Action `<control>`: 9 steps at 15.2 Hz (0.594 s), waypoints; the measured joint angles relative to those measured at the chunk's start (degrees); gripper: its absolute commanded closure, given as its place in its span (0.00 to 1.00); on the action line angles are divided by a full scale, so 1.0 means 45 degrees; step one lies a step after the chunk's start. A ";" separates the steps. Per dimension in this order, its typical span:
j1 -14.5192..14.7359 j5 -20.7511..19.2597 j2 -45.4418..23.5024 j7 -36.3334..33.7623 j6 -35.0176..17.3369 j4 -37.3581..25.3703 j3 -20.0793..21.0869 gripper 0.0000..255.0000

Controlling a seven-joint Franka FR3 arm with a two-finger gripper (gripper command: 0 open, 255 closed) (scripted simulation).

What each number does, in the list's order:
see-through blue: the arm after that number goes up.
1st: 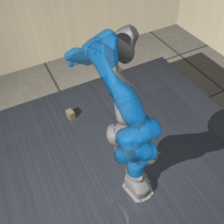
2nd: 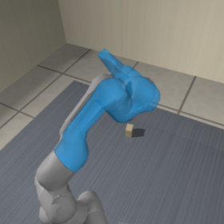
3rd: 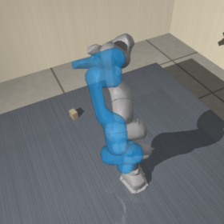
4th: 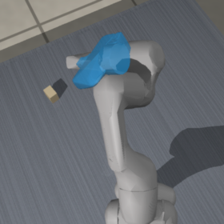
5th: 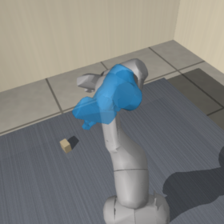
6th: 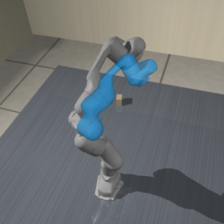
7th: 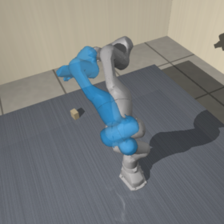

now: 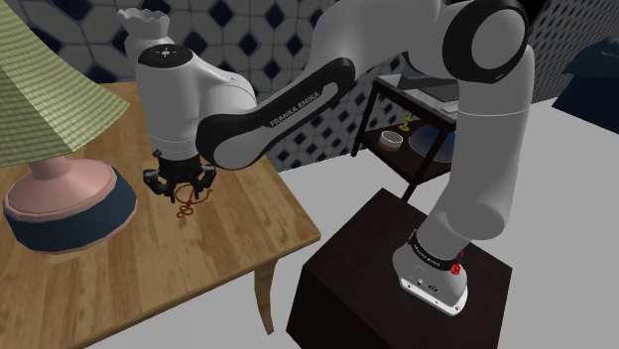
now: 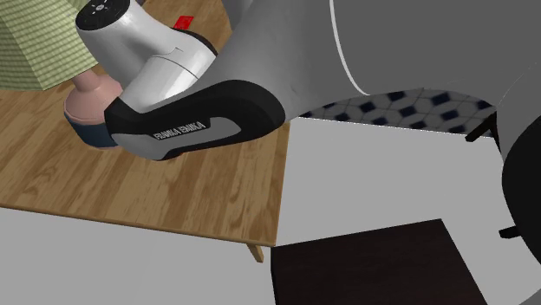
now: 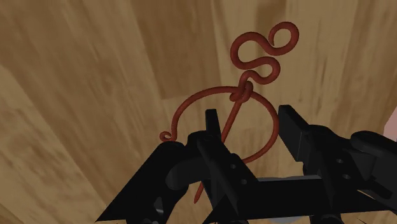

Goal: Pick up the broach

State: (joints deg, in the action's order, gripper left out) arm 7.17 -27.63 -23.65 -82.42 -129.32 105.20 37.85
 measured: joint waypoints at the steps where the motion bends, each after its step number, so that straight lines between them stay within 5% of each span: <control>1: 0.0003 -0.0003 -0.0003 -0.0003 -0.0002 -0.0001 0.0000 1.00; 9: -0.0047 0.0104 0.0104 0.0082 0.0124 -0.0043 0.0054 1.00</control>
State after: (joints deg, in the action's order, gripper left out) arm 6.96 -27.16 -23.18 -82.05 -128.76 105.00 38.09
